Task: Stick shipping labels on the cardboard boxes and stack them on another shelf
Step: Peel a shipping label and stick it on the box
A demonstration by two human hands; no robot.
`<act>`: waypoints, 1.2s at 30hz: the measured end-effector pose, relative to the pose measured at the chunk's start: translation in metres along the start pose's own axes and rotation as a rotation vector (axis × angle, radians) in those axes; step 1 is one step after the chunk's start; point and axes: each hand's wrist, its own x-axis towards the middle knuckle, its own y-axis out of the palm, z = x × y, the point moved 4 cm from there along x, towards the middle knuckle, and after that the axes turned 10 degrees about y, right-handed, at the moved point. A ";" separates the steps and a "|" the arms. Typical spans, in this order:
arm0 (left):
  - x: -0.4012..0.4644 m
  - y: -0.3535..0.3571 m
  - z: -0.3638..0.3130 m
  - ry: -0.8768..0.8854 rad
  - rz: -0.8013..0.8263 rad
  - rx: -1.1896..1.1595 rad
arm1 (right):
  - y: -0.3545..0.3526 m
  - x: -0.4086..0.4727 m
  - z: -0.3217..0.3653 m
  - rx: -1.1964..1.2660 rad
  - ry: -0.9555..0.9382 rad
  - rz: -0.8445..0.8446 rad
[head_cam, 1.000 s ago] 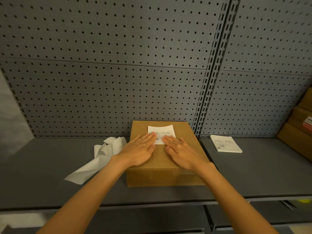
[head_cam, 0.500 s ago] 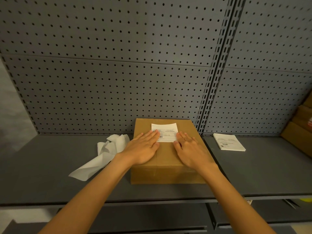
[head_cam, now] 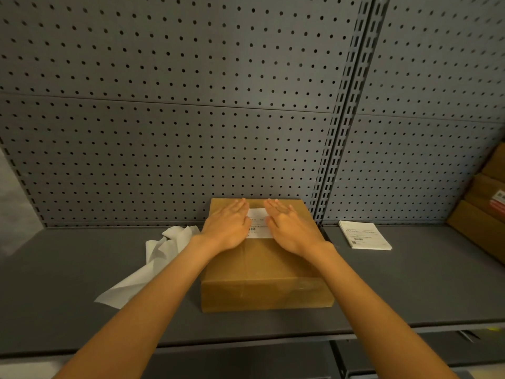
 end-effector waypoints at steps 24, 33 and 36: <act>0.005 0.024 0.014 -0.093 0.046 0.000 | 0.024 0.012 -0.042 -0.033 0.279 -0.040; 0.024 0.017 -0.005 0.077 0.068 0.079 | 0.024 0.009 -0.038 -0.062 0.285 -0.019; 0.028 0.021 -0.013 0.110 0.137 0.028 | 0.025 0.010 -0.037 -0.060 0.287 -0.018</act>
